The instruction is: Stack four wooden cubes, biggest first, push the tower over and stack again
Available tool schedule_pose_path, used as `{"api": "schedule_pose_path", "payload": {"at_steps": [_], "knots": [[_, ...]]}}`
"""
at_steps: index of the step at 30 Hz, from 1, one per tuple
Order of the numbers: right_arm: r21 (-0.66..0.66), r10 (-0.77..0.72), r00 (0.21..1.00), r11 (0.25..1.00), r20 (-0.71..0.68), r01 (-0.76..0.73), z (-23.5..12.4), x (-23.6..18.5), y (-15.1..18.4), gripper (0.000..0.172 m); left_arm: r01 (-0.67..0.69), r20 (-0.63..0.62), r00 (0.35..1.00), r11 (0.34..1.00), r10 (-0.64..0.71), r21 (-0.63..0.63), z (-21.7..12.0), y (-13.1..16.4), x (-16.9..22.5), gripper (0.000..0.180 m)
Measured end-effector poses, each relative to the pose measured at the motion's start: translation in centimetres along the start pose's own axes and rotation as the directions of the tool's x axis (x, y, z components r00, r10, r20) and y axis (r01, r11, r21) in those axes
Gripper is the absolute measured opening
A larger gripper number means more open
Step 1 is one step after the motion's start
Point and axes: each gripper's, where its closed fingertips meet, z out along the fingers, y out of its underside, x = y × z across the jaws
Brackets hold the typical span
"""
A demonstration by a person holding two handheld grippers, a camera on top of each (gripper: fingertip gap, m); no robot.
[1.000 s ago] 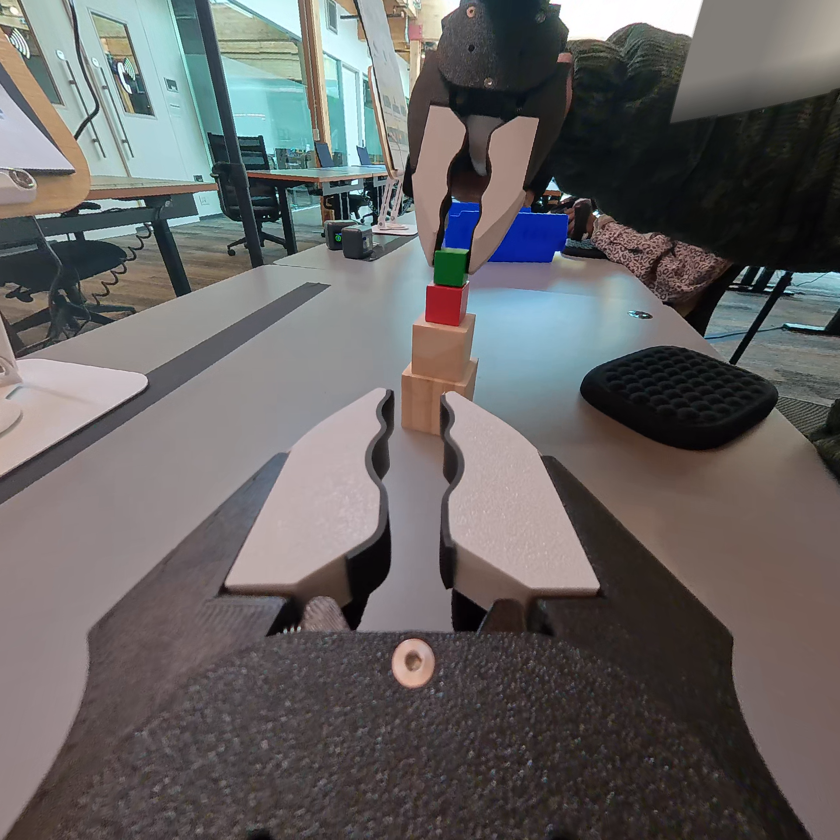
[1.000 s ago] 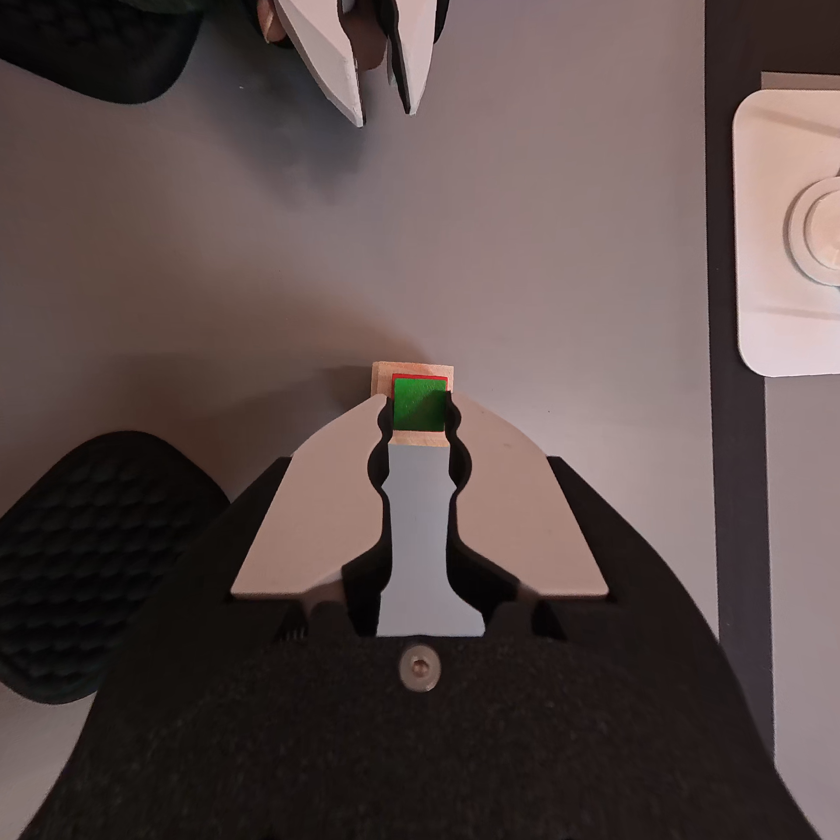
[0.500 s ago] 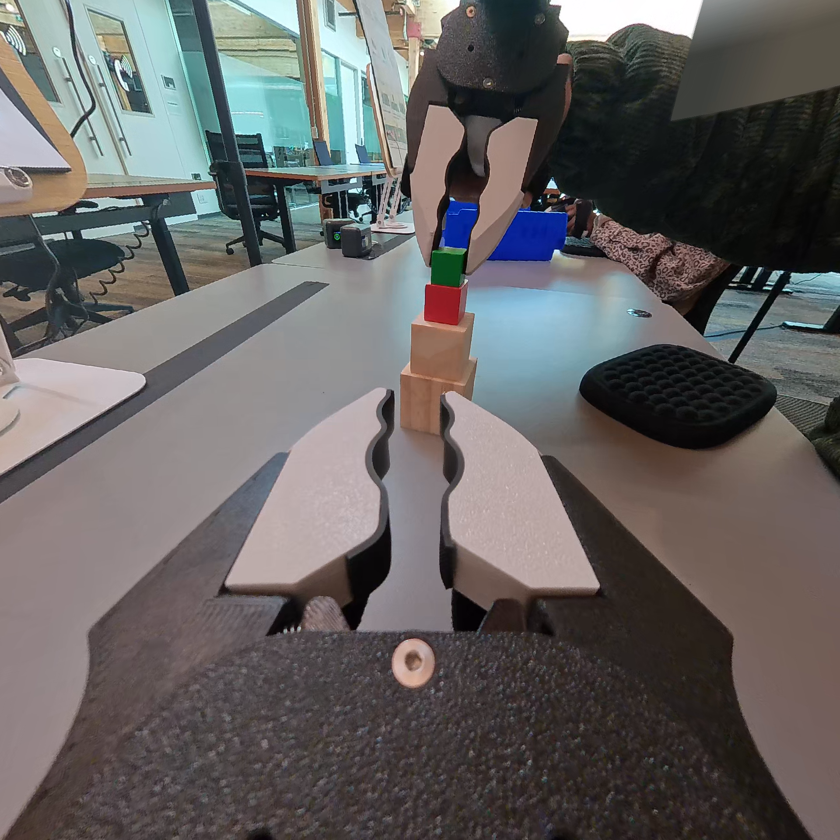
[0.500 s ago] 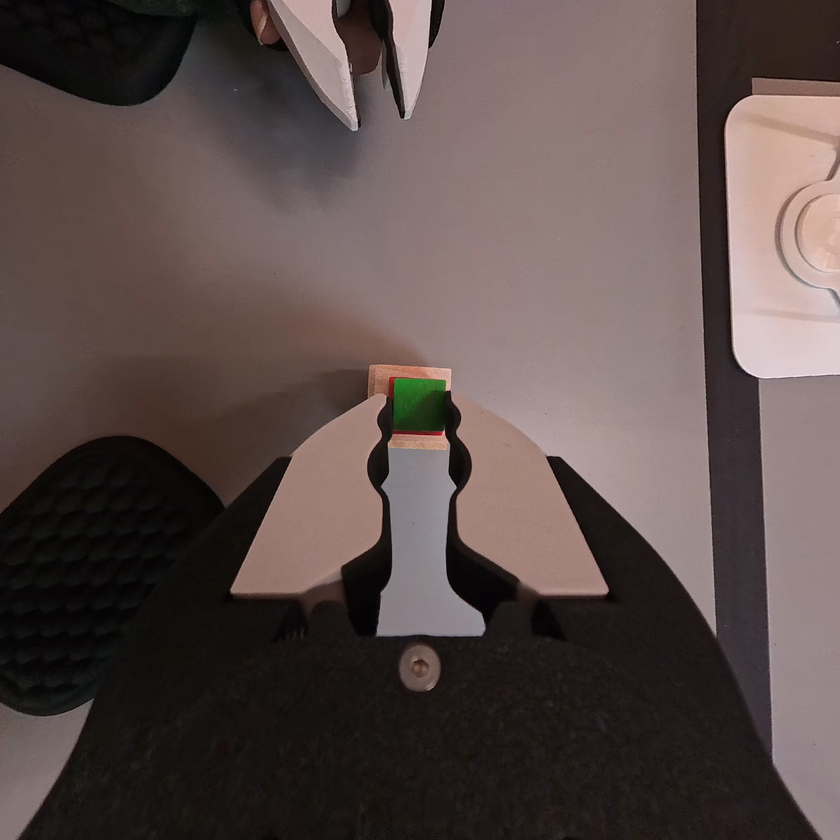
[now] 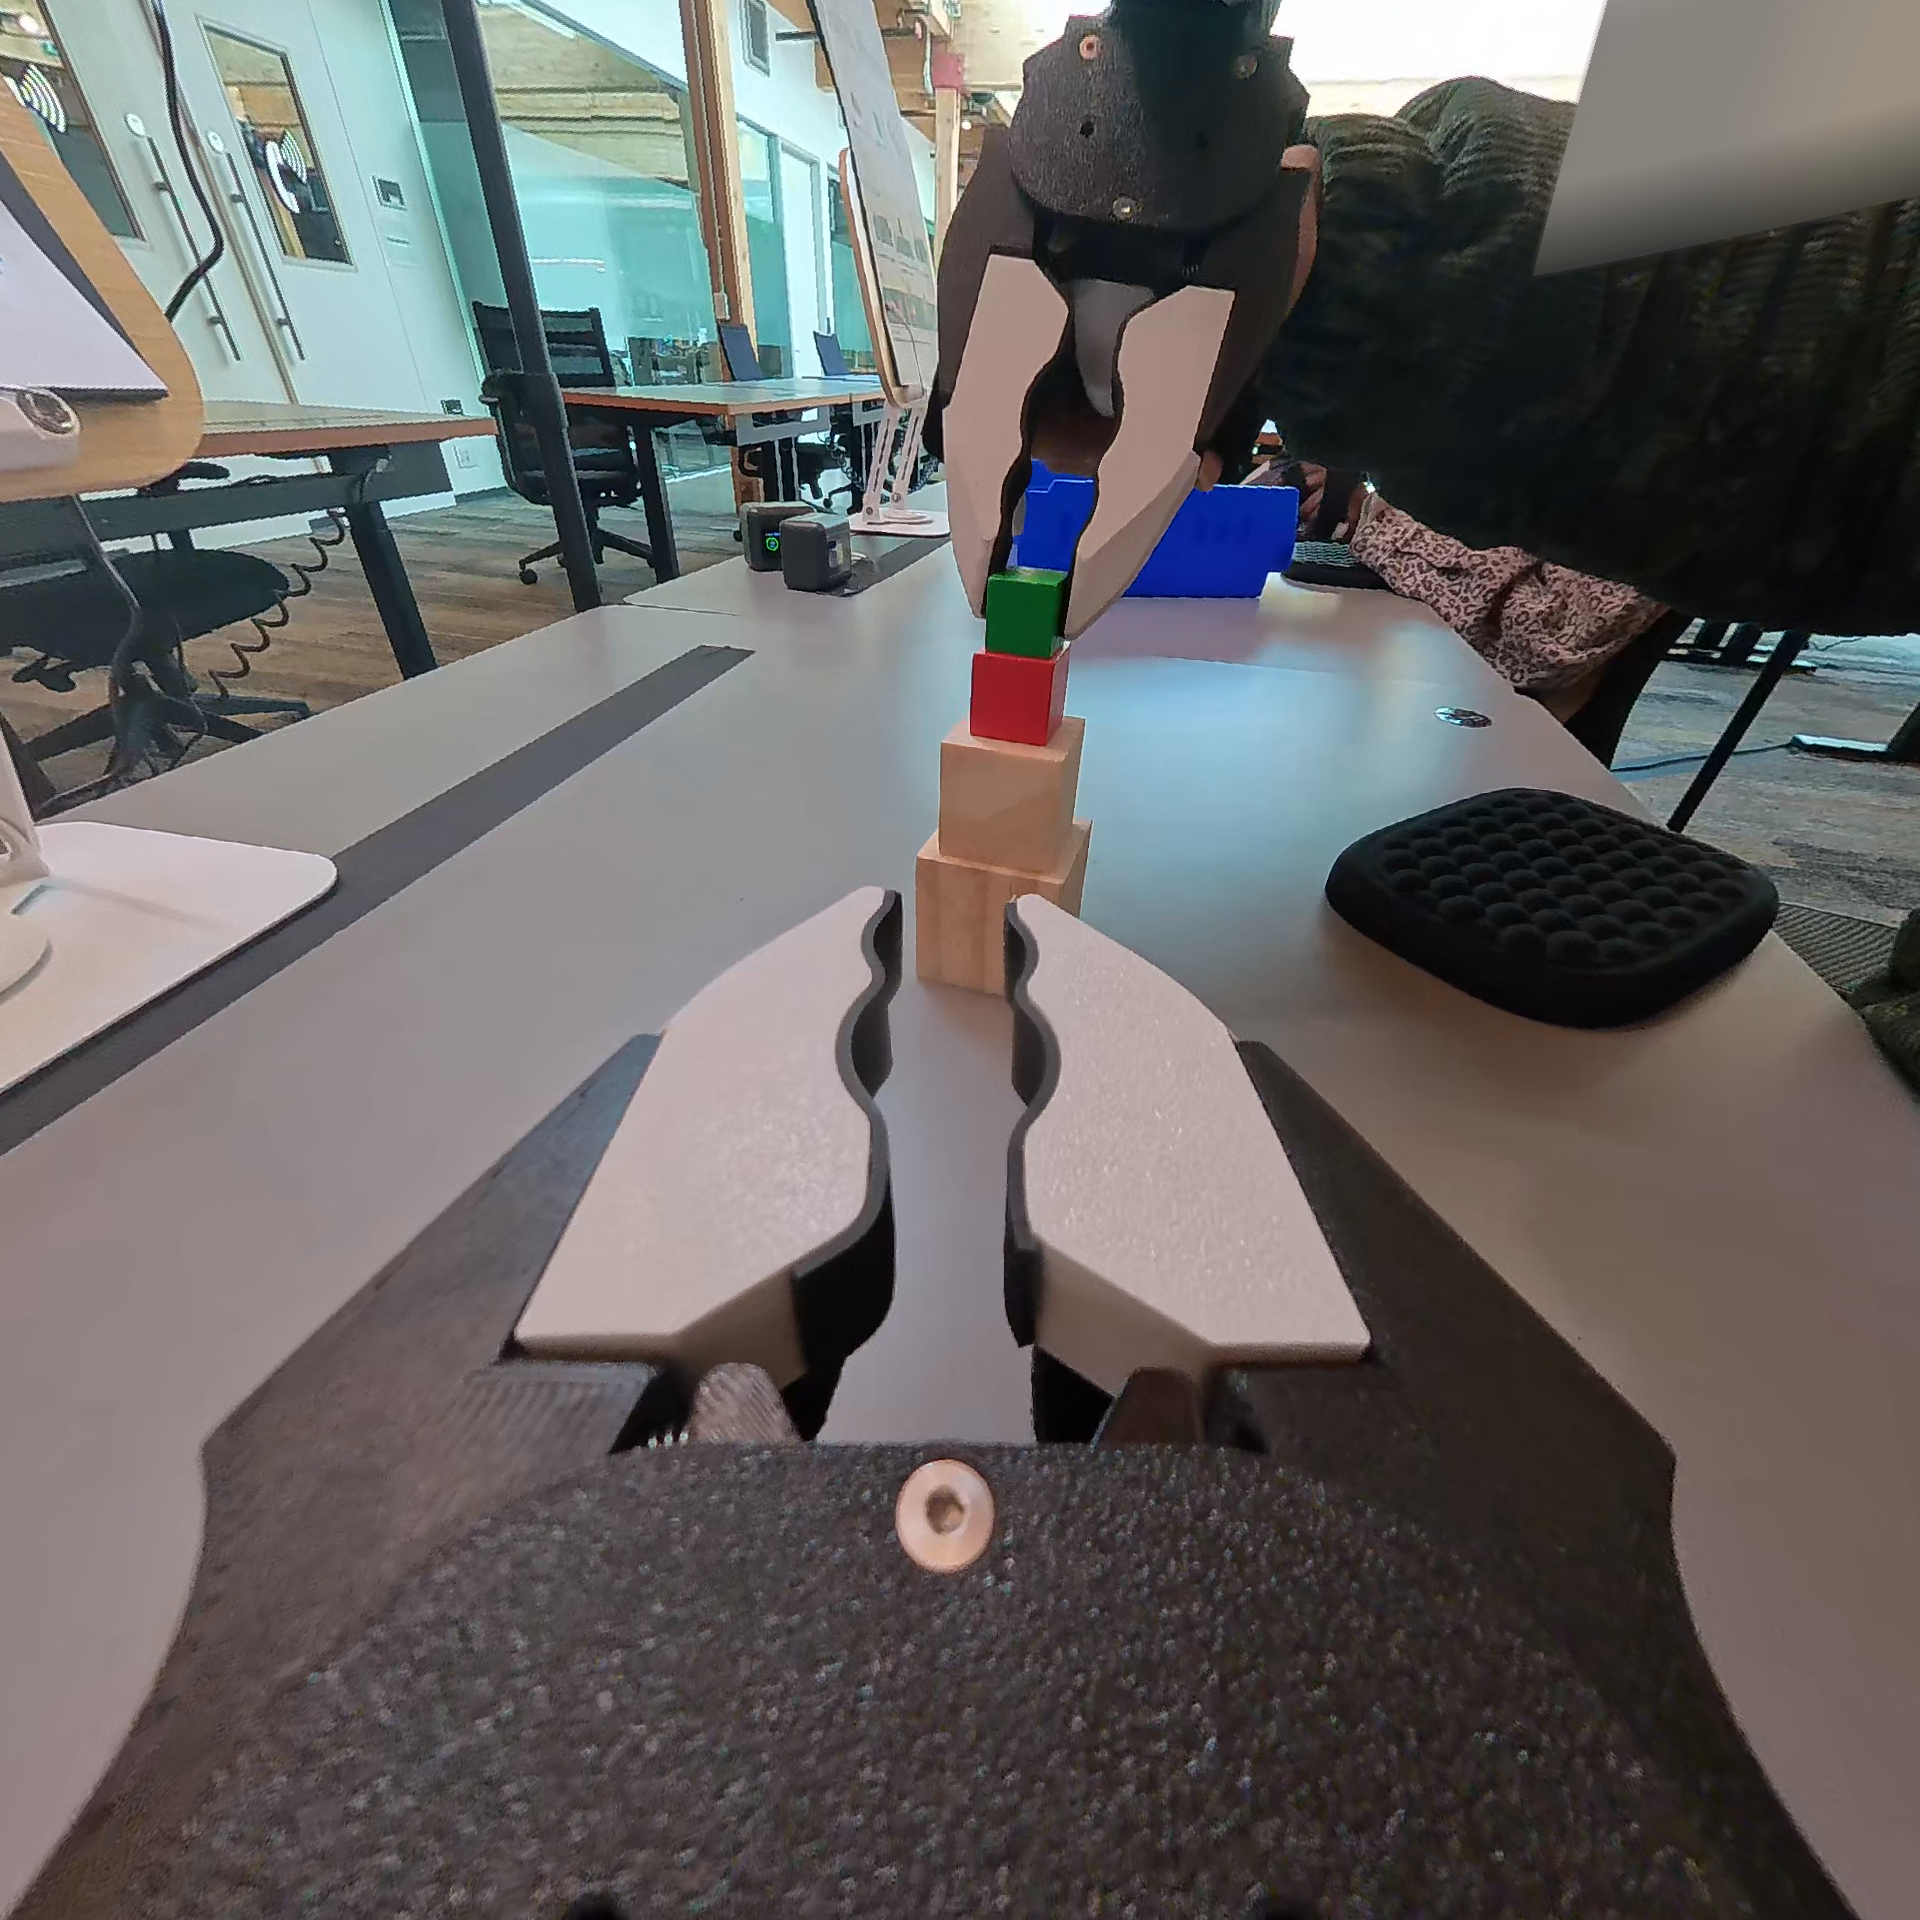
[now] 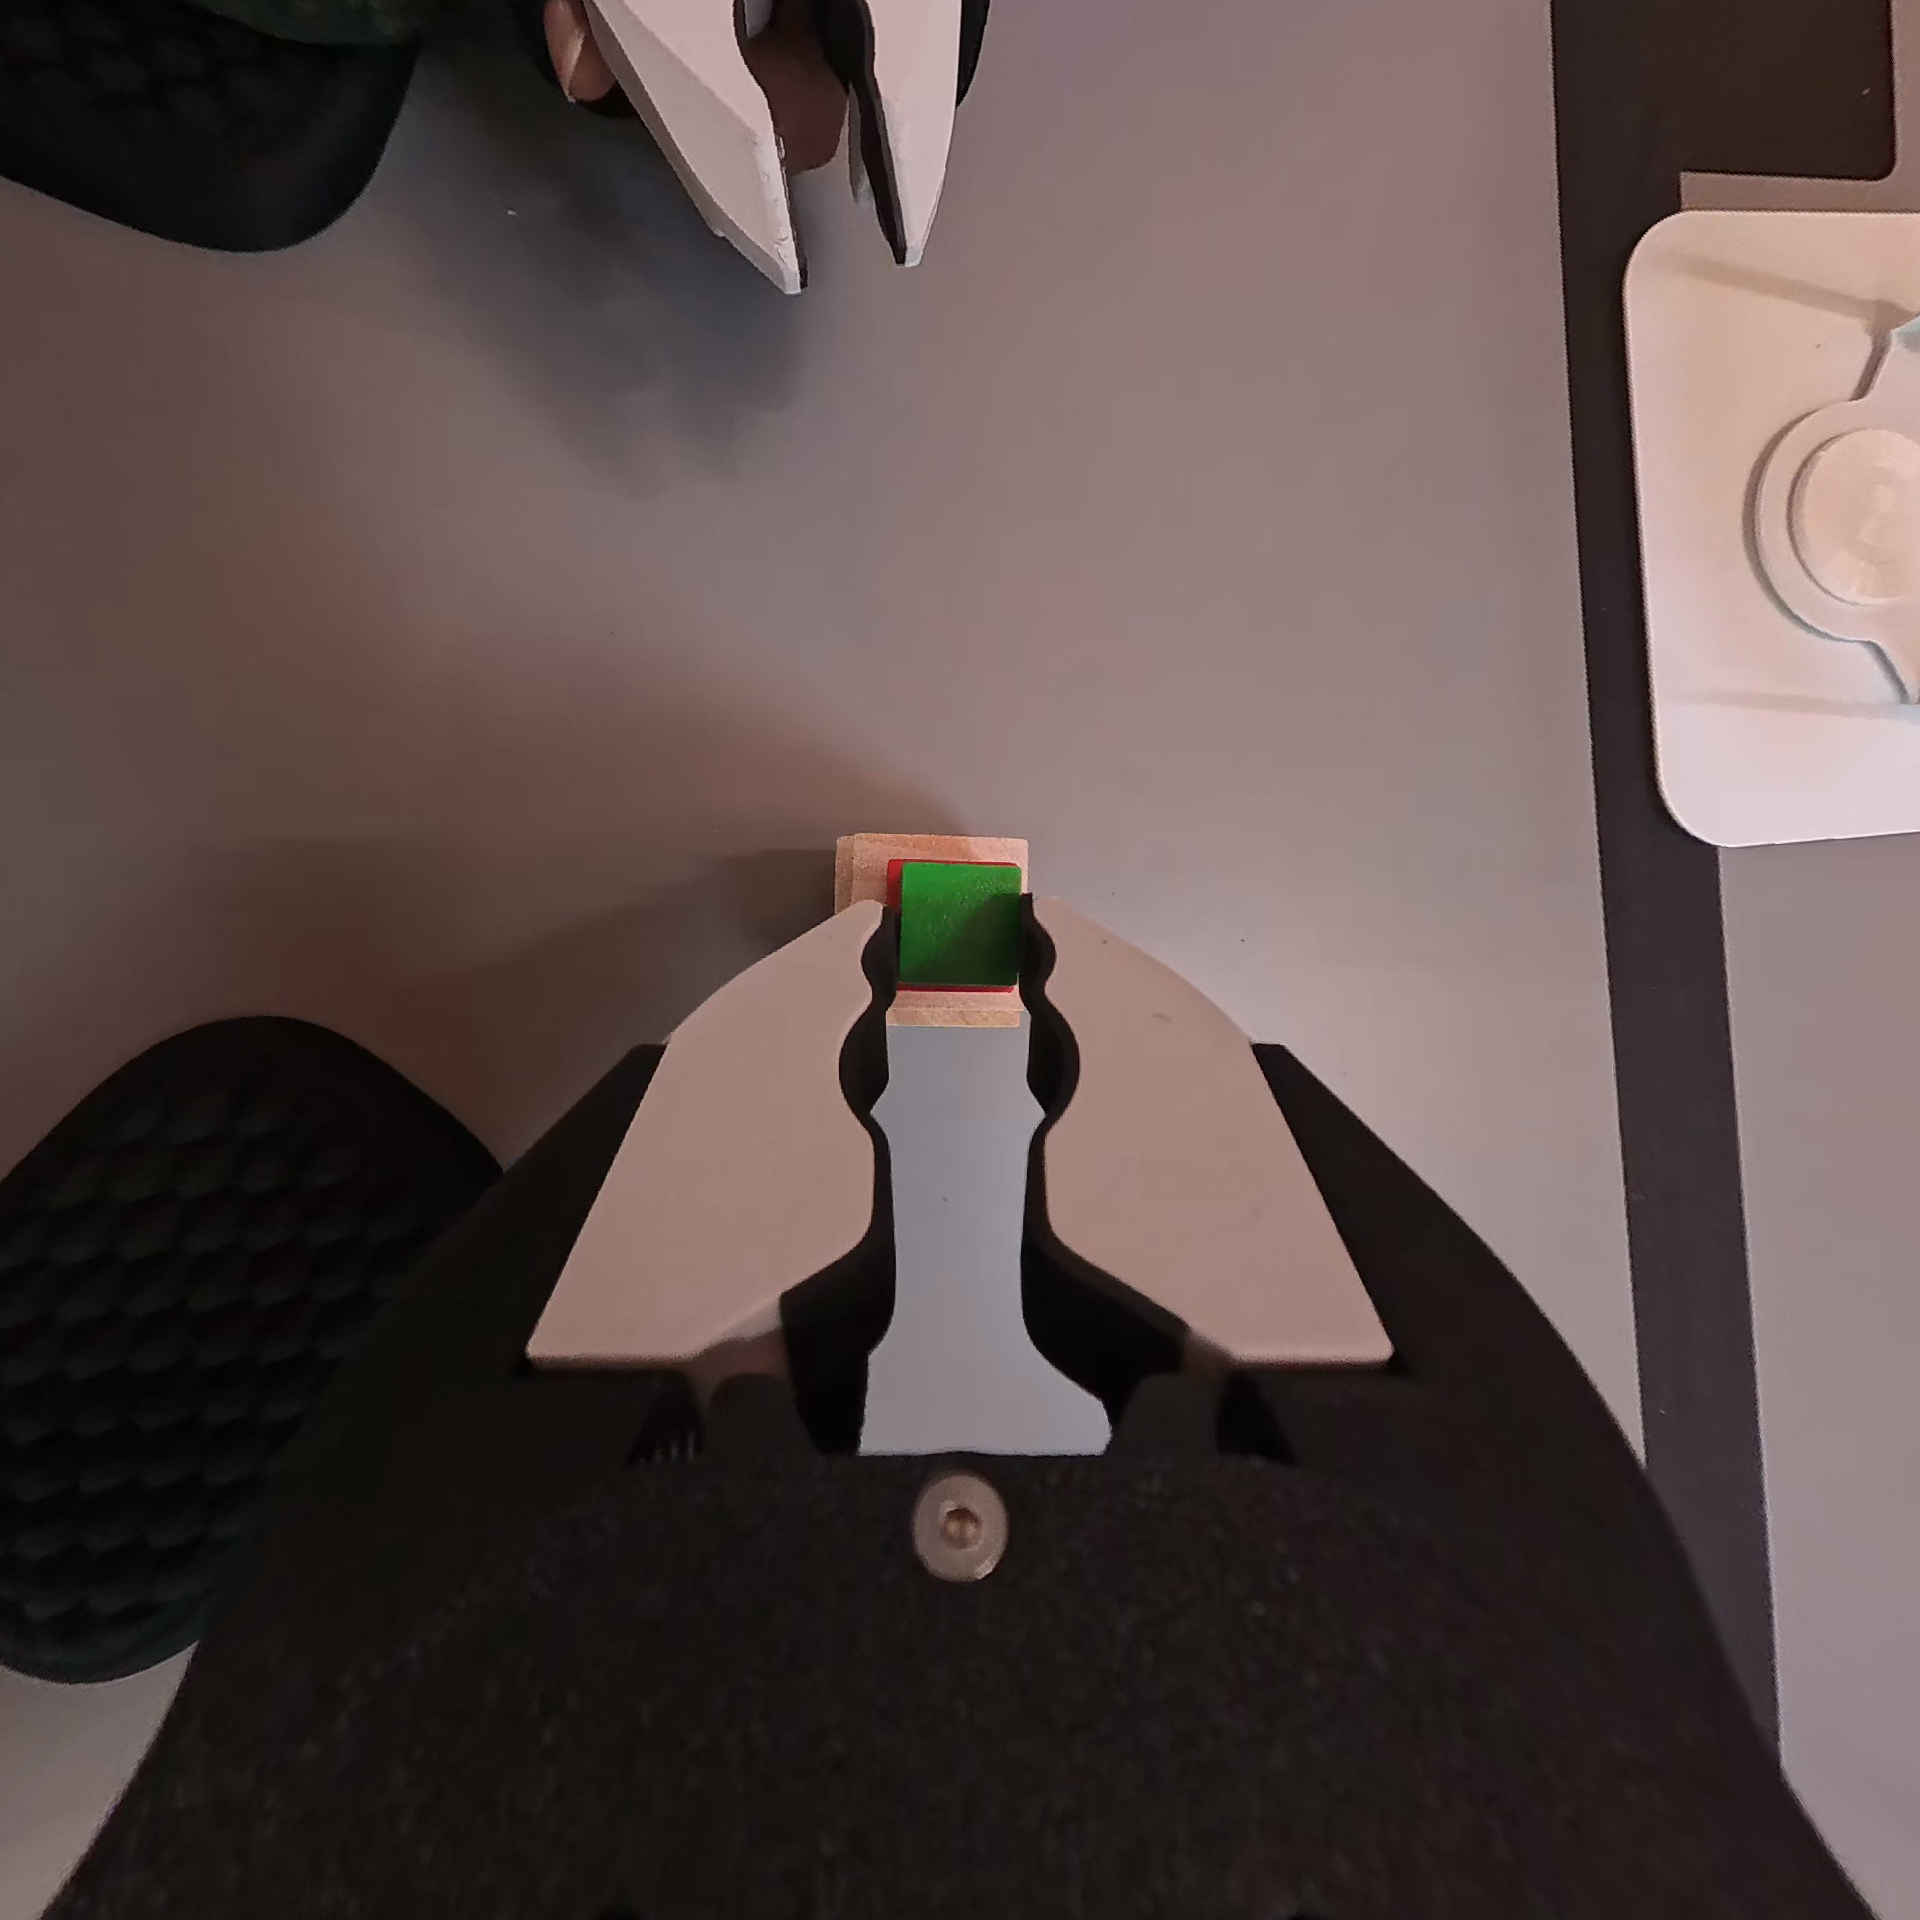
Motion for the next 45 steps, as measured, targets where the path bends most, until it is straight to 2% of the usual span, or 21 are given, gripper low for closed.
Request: {"api": "schedule_pose_path", "payload": {"at_steps": [10, 13, 16, 20, 24, 26, 29, 31, 33, 36, 38, 41, 45], "knots": [[0.043, 0.015, 1.0, 0.999, -0.015, -0.014, -0.8, 0.2, -0.7, 0.031, 0.001, -0.005, 1.0, 1.0, -0.001, 0.001, 0.0, 0.0, 0.0, 0.018], [0.126, 0.034, 0.998, 0.992, -0.049, -0.027, -2.1, 0.2, -1.7, 0.033, 0.001, -0.003, 1.0, 1.0, -0.001, 0.007, -0.1, -0.2, 0.0, 0.018], [0.274, 0.097, 0.988, 0.96, -0.118, -0.061, -4.3, 0.7, -3.0, 0.034, -0.003, 0.016, 1.0, 1.0, 0.003, 0.025, -0.2, -0.6, -0.2, 0.018], [0.524, 0.259, 0.939, 0.845, -0.226, -0.107, -7.4, 1.7, -3.8, 0.032, -0.018, 0.068, 0.998, 0.998, 0.013, 0.062, -0.7, -1.5, -0.9, 0.013], [0.71, 0.467, 0.824, 0.695, -0.32, -0.118, -9.2, 2.6, -2.0, 0.028, -0.019, 0.143, 0.99, 0.995, 0.005, 0.099, -1.3, -2.4, -1.8, 0.003], [0.77, 0.568, 0.753, 0.625, -0.332, -0.132, -9.5, 2.8, -0.4, 0.021, -0.025, 0.158, 0.987, 0.995, 0.01, 0.099, -1.3, -2.4, -1.9, 0.0], [0.843, 0.683, 0.66, 0.519, -0.312, -0.14, -9.5, 2.5, 2.2, 0.0, -0.026, 0.173, 0.985, 0.997, 0.012, 0.079, -1.1, -2.0, -1.9, 0.0], [0.879, 0.755, 0.595, 0.449, -0.277, -0.16, -9.4, 2.5, 4.1, 0.0, -0.028, 0.18, 0.984, 0.997, 0.015, 0.07, -0.9, -1.8, -1.8, 0.0], [0.889, 0.816, 0.517, 0.412, -0.26, -0.203, -9.0, 2.7, 6.1, 0.0, -0.028, 0.192, 0.981, 0.998, 0.016, 0.062, -0.8, -1.6, -1.9, 0.0], [0.87, 0.857, 0.43, 0.418, -0.283, -0.261, -8.6, 2.3, 8.1, 0.0, -0.024, 0.218, 0.976, 0.998, 0.009, 0.066, -0.9, -1.7, -2.2, 0.0], [0.831, 0.85, 0.381, 0.481, -0.364, -0.279, -7.9, 1.8, 9.0, 0.0, -0.036, 0.247, 0.969, 0.997, 0.018, 0.07, -1.2, -1.9, -2.5, 0.0], [0.755, 0.817, 0.318, 0.571, -0.482, -0.322, -6.2, 1.0, 9.9, 0.003, -0.061, 0.376, 0.926, 0.995, 0.026, 0.081, -2.4, -2.6, -4.4, 0.0], [0.66, 0.765, 0.35, 0.644, -0.541, -0.387, -3.0, -0.5, 8.8, 0.0, -0.04, 0.596, 0.802, 0.993, -0.035, 0.113, -5.8, -3.2, -8.0, 0.0]]}}
